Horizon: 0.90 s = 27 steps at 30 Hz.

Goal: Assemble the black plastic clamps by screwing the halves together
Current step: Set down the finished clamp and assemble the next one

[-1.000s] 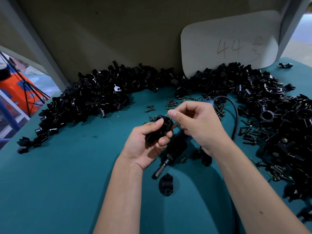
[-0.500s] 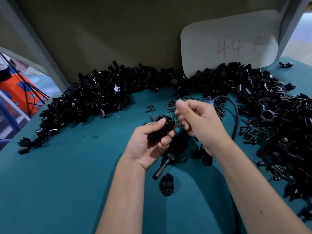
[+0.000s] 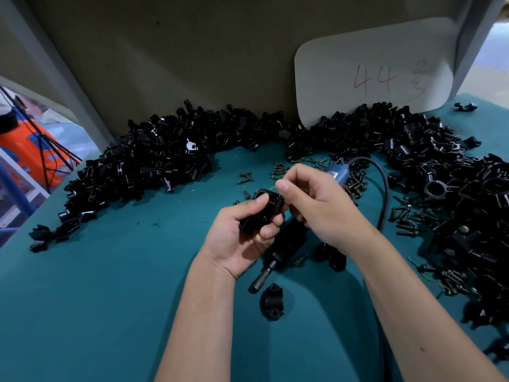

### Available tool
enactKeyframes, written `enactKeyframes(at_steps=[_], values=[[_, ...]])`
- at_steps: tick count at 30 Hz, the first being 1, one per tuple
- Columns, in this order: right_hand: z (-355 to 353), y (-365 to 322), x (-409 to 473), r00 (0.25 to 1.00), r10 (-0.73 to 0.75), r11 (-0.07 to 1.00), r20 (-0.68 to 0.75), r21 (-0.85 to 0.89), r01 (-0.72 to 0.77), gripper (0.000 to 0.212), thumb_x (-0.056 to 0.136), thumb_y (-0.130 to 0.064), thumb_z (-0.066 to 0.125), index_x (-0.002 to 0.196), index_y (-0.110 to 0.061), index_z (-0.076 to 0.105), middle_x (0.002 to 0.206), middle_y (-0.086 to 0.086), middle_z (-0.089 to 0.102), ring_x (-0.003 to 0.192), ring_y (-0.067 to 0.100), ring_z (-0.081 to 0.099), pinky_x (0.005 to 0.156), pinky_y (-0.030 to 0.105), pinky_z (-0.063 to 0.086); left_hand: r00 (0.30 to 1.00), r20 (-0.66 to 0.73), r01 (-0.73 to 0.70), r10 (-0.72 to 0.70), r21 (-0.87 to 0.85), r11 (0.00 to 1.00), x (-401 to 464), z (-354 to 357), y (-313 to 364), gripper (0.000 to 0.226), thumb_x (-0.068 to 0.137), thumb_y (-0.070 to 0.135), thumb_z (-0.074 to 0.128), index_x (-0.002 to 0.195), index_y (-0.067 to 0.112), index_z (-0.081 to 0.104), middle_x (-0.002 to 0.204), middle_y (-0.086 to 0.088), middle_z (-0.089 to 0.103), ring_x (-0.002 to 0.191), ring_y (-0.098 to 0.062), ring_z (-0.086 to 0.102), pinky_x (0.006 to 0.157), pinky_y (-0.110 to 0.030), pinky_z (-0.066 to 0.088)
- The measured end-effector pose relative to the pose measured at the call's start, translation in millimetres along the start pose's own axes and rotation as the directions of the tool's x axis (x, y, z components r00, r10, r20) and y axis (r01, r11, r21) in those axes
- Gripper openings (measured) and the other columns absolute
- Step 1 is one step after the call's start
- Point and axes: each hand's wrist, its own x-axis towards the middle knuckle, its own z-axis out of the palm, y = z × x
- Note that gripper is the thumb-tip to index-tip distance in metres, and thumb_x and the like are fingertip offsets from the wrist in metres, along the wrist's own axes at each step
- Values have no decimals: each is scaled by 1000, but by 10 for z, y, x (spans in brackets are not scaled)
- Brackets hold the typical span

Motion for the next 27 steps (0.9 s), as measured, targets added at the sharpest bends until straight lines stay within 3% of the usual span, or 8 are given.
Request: enactKeyframes(at_steps=[3, 7, 11, 14, 18, 24, 27], values=[[16, -67, -23, 995, -54, 986, 88, -155, 67, 30, 109, -35, 48, 87, -16, 56, 80, 8, 58, 65, 6, 46, 63, 25, 38, 999, 24, 42, -42, -6, 999, -20, -41, 40, 27, 76, 24, 74, 86, -1, 77, 75, -12, 57, 44, -8, 50, 39, -13, 42], [24, -126, -18, 992, -53, 970, 114, -231, 78, 39, 111, -33, 46, 82, -6, 51, 78, 13, 50, 73, 26, 47, 70, 43, 40, 999, -4, 55, -55, 62, 997, -42, -61, 88, 24, 73, 24, 77, 82, 1, 76, 74, -13, 58, 43, -8, 49, 37, -14, 41], [33, -112, -15, 998, 33, 977, 54, -210, -21, 50, 110, -36, 45, 74, -2, 44, 65, 3, 38, 60, 11, 35, 60, 34, 32, 994, -74, -51, 75, 286, 957, -11, 10, 47, 12, 80, 23, 71, 75, 13, 76, 69, -11, 63, 45, -12, 51, 40, -17, 39], [25, -79, 9, 995, 91, 978, -41, -183, -97, 56, 108, -43, 49, 67, -6, 36, 59, -3, 30, 55, 12, 28, 54, 31, 27, 979, -52, -157, 195, 409, 899, 38, 68, -5, 10, 83, 21, 69, 83, 11, 68, 70, -7, 63, 47, -14, 55, 42, -19, 42], [26, -54, 13, 983, 116, 974, -140, -177, -140, 60, 103, -48, 56, 60, -16, 30, 52, -8, 21, 48, 11, 21, 45, 23, 20, 958, -53, -219, 281, 496, 840, 74, 84, -43, 8, 82, 20, 72, 79, 16, 66, 70, -6, 62, 45, -15, 54, 41, -20, 40], [85, -80, -8, 996, -56, 966, -68, -256, 37, 45, 109, -42, 45, 72, -18, 39, 64, -5, 37, 60, 11, 35, 61, 37, 34, 958, -110, -215, 267, 345, 914, 40, 32, 7, 17, 80, 20, 71, 88, 8, 62, 67, -7, 60, 43, -12, 49, 38, -17, 36], [51, -79, -28, 987, -160, 956, -23, -253, 149, 34, 111, -34, 43, 81, -17, 46, 70, 6, 45, 66, 22, 42, 64, 41, 38, 967, -87, -207, 241, 286, 935, 13, 25, 14, 10, 81, 18, 69, 84, 10, 66, 68, -10, 61, 42, -10, 48, 37, -15, 34]])
